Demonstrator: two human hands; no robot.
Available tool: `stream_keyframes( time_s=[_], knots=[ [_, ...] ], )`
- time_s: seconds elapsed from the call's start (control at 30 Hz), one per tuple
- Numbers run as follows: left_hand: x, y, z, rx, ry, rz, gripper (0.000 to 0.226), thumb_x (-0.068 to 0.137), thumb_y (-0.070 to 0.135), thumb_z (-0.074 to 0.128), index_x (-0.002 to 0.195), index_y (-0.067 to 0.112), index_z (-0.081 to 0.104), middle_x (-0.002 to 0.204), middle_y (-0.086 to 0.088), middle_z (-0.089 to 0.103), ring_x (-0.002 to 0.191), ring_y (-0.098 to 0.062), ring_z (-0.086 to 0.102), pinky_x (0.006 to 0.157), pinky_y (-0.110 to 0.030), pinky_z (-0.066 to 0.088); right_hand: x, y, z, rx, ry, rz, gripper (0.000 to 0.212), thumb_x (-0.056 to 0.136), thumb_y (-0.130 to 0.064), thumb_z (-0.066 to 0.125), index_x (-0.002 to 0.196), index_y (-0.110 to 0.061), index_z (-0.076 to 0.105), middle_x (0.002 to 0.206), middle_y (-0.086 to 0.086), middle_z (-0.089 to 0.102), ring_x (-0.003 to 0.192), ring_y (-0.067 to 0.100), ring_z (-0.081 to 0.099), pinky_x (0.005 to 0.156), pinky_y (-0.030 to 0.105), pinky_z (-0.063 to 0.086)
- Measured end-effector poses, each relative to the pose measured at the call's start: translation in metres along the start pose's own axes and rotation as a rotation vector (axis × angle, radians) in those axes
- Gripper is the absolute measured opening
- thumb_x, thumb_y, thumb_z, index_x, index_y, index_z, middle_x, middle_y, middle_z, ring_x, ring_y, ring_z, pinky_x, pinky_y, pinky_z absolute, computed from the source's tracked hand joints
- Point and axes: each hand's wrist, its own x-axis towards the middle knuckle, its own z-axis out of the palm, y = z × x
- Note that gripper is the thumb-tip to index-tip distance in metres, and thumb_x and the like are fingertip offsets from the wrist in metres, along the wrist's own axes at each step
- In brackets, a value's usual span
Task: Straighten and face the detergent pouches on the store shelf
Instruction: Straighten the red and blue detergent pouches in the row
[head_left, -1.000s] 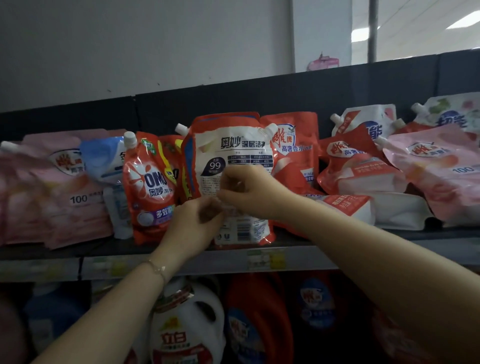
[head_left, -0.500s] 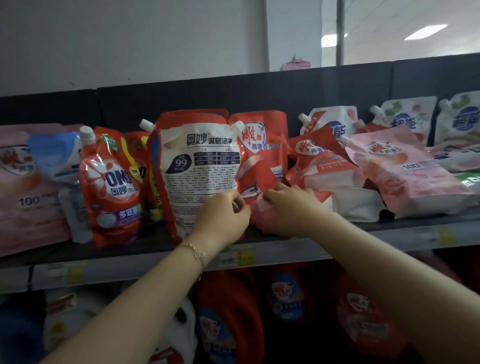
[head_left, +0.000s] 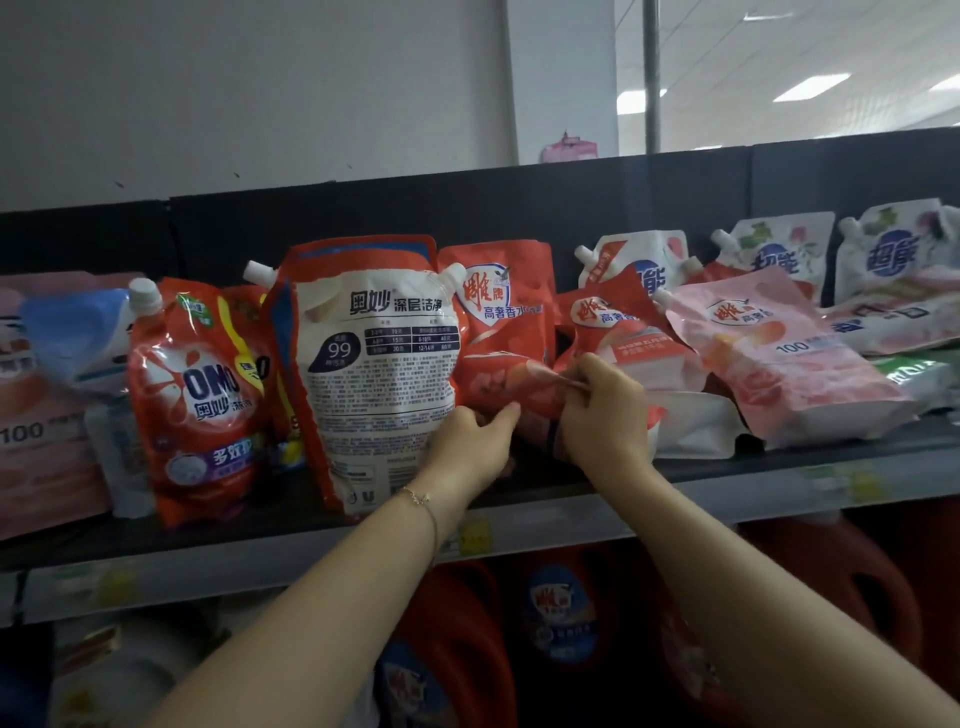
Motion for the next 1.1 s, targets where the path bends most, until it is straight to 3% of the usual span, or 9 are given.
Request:
stream_keyframes(
  time_s=[0.13, 0.3, 0.43, 0.6, 0.67, 0.77, 0.87, 0.97, 1.1],
  knots=[
    [0.022, 0.009, 0.021, -0.412, -0.042, -0.111, 0.137, 0.023, 0.094, 0.061, 0.133, 0.014, 0.046, 0.127, -0.001, 0.060, 0.117, -0.024, 0.057, 0.103, -0.043, 0.044, -0.003, 0.006, -0.001, 0.150, 0.163, 0.074, 0.016, 0.081, 0.004, 0.055, 0.074, -0.008, 0.061, 0.070, 0.003, 0.061, 0.067, 0.018, 0.054, 0.058, 0.025, 0.038],
    [0.012, 0.050, 0.028, -0.678, -0.126, -0.112, 0.099, 0.042, 0.078, 0.075, 0.122, 0.022, 0.058, 0.116, 0.000, 0.067, 0.106, -0.022, 0.064, 0.097, -0.045, 0.048, -0.012, 0.011, -0.008, 0.284, 0.305, 0.045, 0.018, 0.085, 0.001, 0.057, 0.070, -0.010, 0.056, 0.066, 0.000, 0.057, 0.063, 0.010, 0.051, 0.059, 0.024, 0.040],
    [0.027, 0.062, 0.034, -0.764, 0.054, -0.030, 0.054, 0.058, 0.044, 0.083, 0.099, 0.020, 0.060, 0.105, -0.005, 0.069, 0.096, -0.026, 0.068, 0.089, -0.046, 0.054, -0.021, 0.014, -0.004, 0.333, 0.290, -0.029, 0.027, 0.087, 0.005, 0.060, 0.069, -0.014, 0.052, 0.064, 0.002, 0.053, 0.059, 0.004, 0.045, 0.056, 0.016, 0.036],
    [0.041, 0.067, 0.025, -0.582, 0.215, 0.255, 0.035, 0.069, 0.033, 0.069, 0.103, 0.024, 0.067, 0.099, 0.005, 0.072, 0.095, -0.018, 0.068, 0.091, -0.043, 0.054, -0.013, 0.010, 0.018, 0.441, 0.282, 0.024, 0.023, 0.092, -0.008, 0.061, 0.072, -0.015, 0.052, 0.074, 0.005, 0.058, 0.070, 0.021, 0.056, 0.062, 0.031, 0.049],
    [0.043, 0.068, 0.022, -0.490, 0.254, 0.374, 0.019, 0.083, 0.021, 0.066, 0.101, 0.026, 0.064, 0.097, 0.008, 0.069, 0.095, -0.013, 0.067, 0.093, -0.040, 0.052, -0.007, 0.005, 0.030, 0.463, 0.242, 0.061, 0.022, 0.094, -0.013, 0.059, 0.075, -0.019, 0.051, 0.078, 0.004, 0.057, 0.074, 0.020, 0.056, 0.065, 0.031, 0.048],
    [0.045, 0.064, 0.021, -0.300, 0.257, 0.551, 0.025, 0.090, 0.016, 0.063, 0.114, 0.023, 0.060, 0.104, 0.007, 0.067, 0.098, -0.010, 0.064, 0.093, -0.034, 0.052, 0.002, 0.007, 0.048, 0.399, 0.114, 0.094, 0.023, 0.094, -0.008, 0.053, 0.077, -0.021, 0.044, 0.080, 0.003, 0.052, 0.072, 0.015, 0.049, 0.065, 0.029, 0.039],
    [0.055, 0.051, 0.024, -0.209, 0.234, 0.534, 0.037, 0.090, 0.021, 0.064, 0.125, 0.025, 0.053, 0.111, 0.005, 0.066, 0.104, -0.012, 0.063, 0.096, -0.032, 0.049, 0.019, 0.011, 0.056, 0.174, -0.179, 0.131, 0.004, 0.092, -0.018, 0.053, 0.094, -0.020, 0.051, 0.094, 0.005, 0.059, 0.085, 0.019, 0.057, 0.073, 0.040, 0.049],
    [0.056, 0.045, 0.033, -0.146, 0.289, 0.487, 0.054, 0.082, 0.021, 0.069, 0.131, 0.027, 0.046, 0.121, 0.005, 0.060, 0.115, -0.014, 0.057, 0.104, -0.035, 0.044, 0.037, 0.010, 0.046, -0.155, -0.404, 0.073, 0.040, 0.089, -0.027, 0.060, 0.126, -0.013, 0.052, 0.119, 0.007, 0.058, 0.111, 0.027, 0.055, 0.092, 0.049, 0.047],
    [0.030, 0.043, 0.057, 0.057, 0.460, 0.471, 0.062, 0.081, 0.034, 0.060, 0.138, 0.016, 0.040, 0.131, -0.004, 0.049, 0.128, -0.021, 0.042, 0.111, -0.042, 0.031, 0.038, 0.012, 0.028, -0.078, -0.456, 0.064, 0.028, 0.092, -0.015, 0.058, 0.118, -0.006, 0.058, 0.116, 0.012, 0.062, 0.111, 0.030, 0.058, 0.095, 0.045, 0.046]
  ],
)
